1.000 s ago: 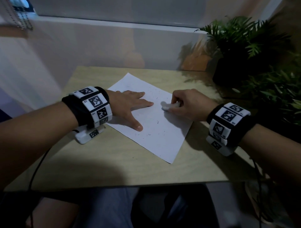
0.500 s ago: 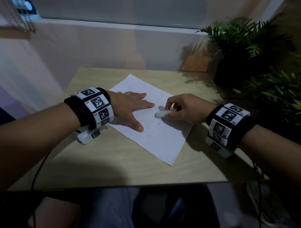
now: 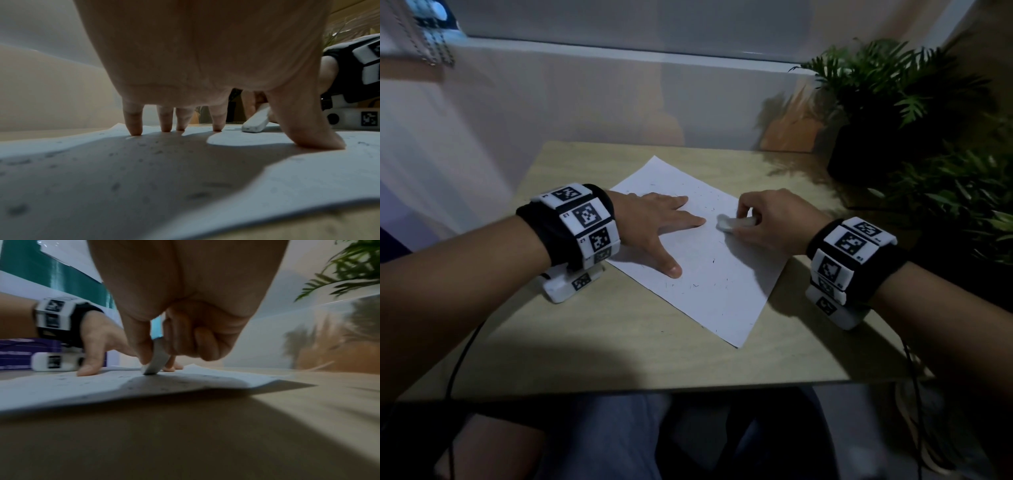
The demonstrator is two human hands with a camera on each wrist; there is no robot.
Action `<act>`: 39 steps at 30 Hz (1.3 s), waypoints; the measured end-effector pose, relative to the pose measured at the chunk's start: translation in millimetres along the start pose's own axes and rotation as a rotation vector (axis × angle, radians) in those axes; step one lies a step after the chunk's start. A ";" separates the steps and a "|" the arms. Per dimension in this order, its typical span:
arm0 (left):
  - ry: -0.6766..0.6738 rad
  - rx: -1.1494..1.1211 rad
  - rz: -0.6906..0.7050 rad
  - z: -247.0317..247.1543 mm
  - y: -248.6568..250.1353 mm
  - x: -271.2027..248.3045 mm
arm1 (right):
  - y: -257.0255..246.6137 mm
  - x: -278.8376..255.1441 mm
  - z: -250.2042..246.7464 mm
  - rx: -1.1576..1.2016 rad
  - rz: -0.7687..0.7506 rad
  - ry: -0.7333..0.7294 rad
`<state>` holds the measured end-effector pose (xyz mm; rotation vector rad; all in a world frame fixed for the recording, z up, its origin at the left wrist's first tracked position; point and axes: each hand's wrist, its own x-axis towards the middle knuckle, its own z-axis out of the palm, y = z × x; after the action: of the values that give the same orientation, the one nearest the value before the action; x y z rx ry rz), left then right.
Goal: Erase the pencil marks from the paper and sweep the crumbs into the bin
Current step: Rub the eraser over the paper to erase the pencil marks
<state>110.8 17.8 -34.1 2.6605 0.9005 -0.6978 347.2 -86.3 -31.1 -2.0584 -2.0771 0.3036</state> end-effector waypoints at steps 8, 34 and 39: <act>0.007 0.002 -0.001 1.6 -0.4 -0.3 | 0.6 7.6 -2.0 -0.047 0.102 0.047; 0.016 0.012 -0.013 1.7 1.9 1.0 | -31.7 -25.1 2.9 0.066 -0.198 -0.238; 0.017 0.018 -0.013 2.7 2.0 0.6 | -22.1 -16.5 2.6 -0.018 -0.039 -0.034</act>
<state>111.5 15.5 -36.5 2.6825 0.9207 -0.6901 325.4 -103.0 -27.3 -2.0343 -2.1440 0.3168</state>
